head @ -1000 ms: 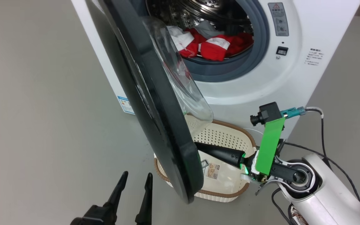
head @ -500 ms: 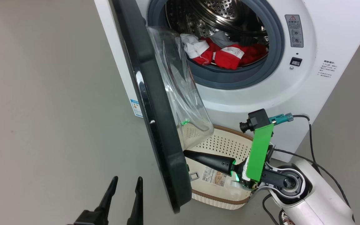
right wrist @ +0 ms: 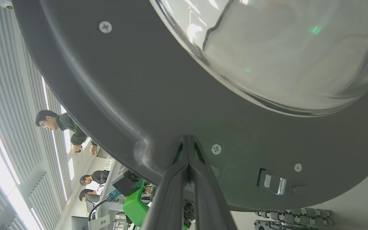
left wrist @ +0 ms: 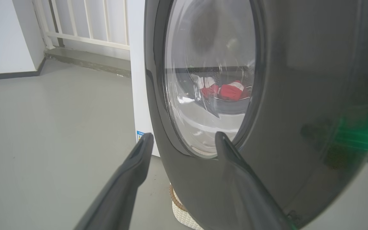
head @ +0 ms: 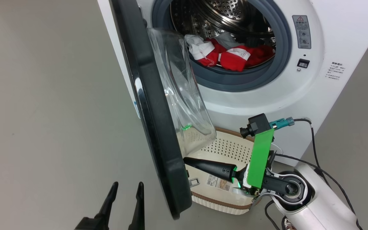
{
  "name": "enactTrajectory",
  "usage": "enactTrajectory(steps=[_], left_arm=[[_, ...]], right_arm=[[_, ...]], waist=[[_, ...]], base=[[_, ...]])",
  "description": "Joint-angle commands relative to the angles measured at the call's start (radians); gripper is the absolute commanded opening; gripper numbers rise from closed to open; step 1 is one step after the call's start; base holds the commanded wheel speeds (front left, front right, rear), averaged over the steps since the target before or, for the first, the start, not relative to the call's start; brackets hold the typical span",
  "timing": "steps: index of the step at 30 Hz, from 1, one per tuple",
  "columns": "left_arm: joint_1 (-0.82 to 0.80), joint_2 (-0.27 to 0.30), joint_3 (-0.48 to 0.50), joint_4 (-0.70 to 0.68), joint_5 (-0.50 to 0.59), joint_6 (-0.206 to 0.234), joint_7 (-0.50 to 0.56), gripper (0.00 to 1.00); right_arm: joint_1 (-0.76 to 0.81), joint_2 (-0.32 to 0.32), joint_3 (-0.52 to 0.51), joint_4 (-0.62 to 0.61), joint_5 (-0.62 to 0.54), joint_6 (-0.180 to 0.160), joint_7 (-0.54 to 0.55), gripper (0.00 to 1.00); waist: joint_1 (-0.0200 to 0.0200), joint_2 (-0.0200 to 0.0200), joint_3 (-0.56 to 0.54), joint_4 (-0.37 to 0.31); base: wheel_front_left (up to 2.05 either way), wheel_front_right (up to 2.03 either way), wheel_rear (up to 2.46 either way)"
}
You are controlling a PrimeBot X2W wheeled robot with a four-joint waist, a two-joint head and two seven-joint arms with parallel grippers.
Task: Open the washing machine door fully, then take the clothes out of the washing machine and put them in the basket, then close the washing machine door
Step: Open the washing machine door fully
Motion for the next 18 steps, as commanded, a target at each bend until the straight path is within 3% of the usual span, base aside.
enactTrajectory(steps=[1, 3, 4, 5, 7, 8, 9, 10, 11, 18], left_arm=[[-0.012, 0.006, 0.034, -0.025, 0.01, 0.002, -0.012, 1.0], [-0.014, 0.006, 0.035, -0.02, 0.011, -0.002, -0.012, 1.0], [-0.014, 0.006, 0.035, -0.017, 0.012, -0.004, -0.012, 1.0], [-0.015, 0.006, 0.036, -0.014, 0.013, -0.006, -0.012, 1.0], [-0.016, 0.006, 0.037, -0.008, 0.015, -0.01, -0.012, 1.0], [-0.016, 0.006, 0.037, -0.005, 0.015, -0.012, -0.012, 1.0], [-0.017, 0.006, 0.037, -0.001, 0.016, -0.015, -0.012, 1.0], [-0.018, 0.006, 0.037, 0.002, 0.017, -0.018, -0.012, 1.0], [-0.019, 0.006, 0.036, 0.006, 0.018, -0.021, -0.012, 1.0], [-0.022, 0.006, 0.049, 0.018, 0.02, -0.03, -0.012, 1.0]], right_arm=[[-0.012, 0.024, 0.006, -0.024, -0.016, 0.008, -0.007, 0.0], [-0.004, 0.02, -0.001, -0.021, -0.025, 0.008, -0.018, 0.0], [0.001, 0.017, -0.004, -0.019, -0.03, 0.008, -0.026, 0.13], [0.008, 0.014, -0.007, -0.018, -0.033, 0.008, -0.031, 0.16], [0.024, 0.005, -0.012, -0.016, -0.041, 0.008, -0.044, 0.41], [0.034, -0.001, -0.013, -0.017, -0.045, 0.008, -0.051, 0.48], [0.044, -0.006, -0.016, -0.018, -0.048, 0.008, -0.06, 0.65], [0.056, -0.012, -0.021, -0.018, -0.05, 0.008, -0.07, 0.92], [0.068, -0.018, -0.025, -0.018, -0.051, 0.008, -0.079, 1.0], [0.135, -0.061, -0.046, -0.011, -0.073, 0.008, -0.149, 1.0]], waist=[[0.0, 0.0, -0.001, -0.001], [0.0, 0.0, -0.005, -0.003], [0.0, 0.0, -0.008, -0.005], [0.0, 0.0, -0.011, -0.006], [0.0, 0.0, -0.018, -0.009], [0.0, 0.0, -0.022, -0.01], [0.0, 0.0, -0.024, -0.012], [0.0, 0.0, -0.026, -0.013], [0.0, 0.0, -0.029, -0.014], [0.0, 0.0, -0.034, -0.034]], base=[[0.0, 0.0, 0.0], [0.0, 0.0, 0.0], [0.0, 0.0, 0.0], [0.0, 0.0, 0.0], [0.0, 0.0, 0.0], [0.0, 0.0, 0.0], [0.0, 0.0, 0.0], [0.0, 0.0, 0.0], [0.0, 0.0, 0.0], [0.0, 0.0, 0.0]])
